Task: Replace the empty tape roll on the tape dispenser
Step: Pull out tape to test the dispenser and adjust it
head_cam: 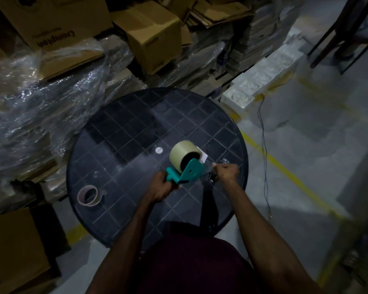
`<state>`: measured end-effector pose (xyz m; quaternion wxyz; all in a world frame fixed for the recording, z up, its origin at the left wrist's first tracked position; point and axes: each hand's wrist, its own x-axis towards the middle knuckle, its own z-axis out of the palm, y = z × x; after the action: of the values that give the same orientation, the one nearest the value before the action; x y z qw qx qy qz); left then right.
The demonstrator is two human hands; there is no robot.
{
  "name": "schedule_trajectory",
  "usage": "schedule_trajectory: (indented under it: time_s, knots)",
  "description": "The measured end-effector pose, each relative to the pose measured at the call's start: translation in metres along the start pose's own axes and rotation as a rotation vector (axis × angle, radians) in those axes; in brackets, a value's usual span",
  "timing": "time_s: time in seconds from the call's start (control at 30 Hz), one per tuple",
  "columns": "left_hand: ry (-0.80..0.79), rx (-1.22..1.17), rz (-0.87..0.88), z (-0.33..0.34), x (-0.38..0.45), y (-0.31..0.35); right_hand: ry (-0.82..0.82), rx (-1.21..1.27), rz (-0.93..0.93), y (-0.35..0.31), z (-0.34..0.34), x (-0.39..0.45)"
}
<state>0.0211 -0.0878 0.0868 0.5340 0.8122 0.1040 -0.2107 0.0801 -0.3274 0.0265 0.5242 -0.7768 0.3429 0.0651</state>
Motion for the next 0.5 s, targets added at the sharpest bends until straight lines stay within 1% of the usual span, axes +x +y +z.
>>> schedule_trajectory:
  time_s: [0.1,0.23,0.33,0.4,0.5]
  knots:
    - [-0.014,0.024,-0.006,0.01,0.011,-0.001,0.045,-0.078,-0.028,-0.003,-0.016,0.033]
    - [-0.027,0.08,-0.029,0.033,0.038,0.0,0.09,-0.145,-0.021,0.001,-0.022,0.067]
    - [-0.032,0.199,0.029,0.046,0.061,0.005,0.103,-0.198,-0.034,0.001,-0.028,0.089]
    - [-0.048,0.258,-0.016,0.053,0.082,0.002,0.121,-0.241,-0.044,0.002,-0.029,0.109]
    - [-0.099,0.192,-0.076,0.07,0.118,-0.018,0.12,-0.286,-0.068,0.011,-0.025,0.141]
